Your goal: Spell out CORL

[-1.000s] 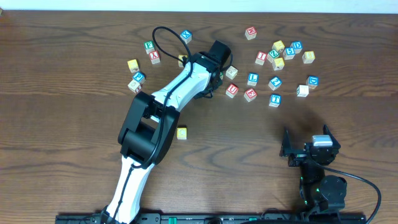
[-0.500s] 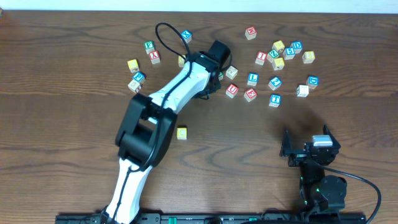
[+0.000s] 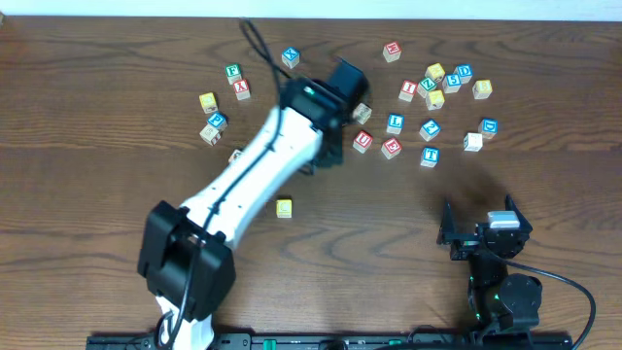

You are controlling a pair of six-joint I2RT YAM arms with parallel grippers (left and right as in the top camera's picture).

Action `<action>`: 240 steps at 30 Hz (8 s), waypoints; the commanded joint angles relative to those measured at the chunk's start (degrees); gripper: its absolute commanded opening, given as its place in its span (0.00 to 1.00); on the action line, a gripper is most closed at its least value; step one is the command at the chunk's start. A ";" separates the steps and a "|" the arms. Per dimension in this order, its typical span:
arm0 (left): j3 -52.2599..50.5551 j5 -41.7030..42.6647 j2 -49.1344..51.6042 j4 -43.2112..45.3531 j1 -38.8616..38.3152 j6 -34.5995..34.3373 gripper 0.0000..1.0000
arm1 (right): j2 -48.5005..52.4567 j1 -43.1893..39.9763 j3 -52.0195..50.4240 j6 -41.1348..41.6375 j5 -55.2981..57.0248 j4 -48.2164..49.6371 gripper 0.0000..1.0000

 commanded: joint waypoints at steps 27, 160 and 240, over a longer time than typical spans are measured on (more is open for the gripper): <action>-28.65 -5.31 0.83 26.18 -8.52 -13.07 0.07 | -0.28 -0.33 -0.09 -0.11 -0.17 -0.22 0.99; -38.71 -1.62 -20.90 31.67 -4.42 -1.75 0.78 | -0.28 -0.33 -0.09 -0.11 -0.17 -0.22 0.99; 10.16 13.90 24.85 33.22 9.05 58.27 0.91 | -0.28 -0.33 -0.09 -0.11 -0.15 -0.22 0.99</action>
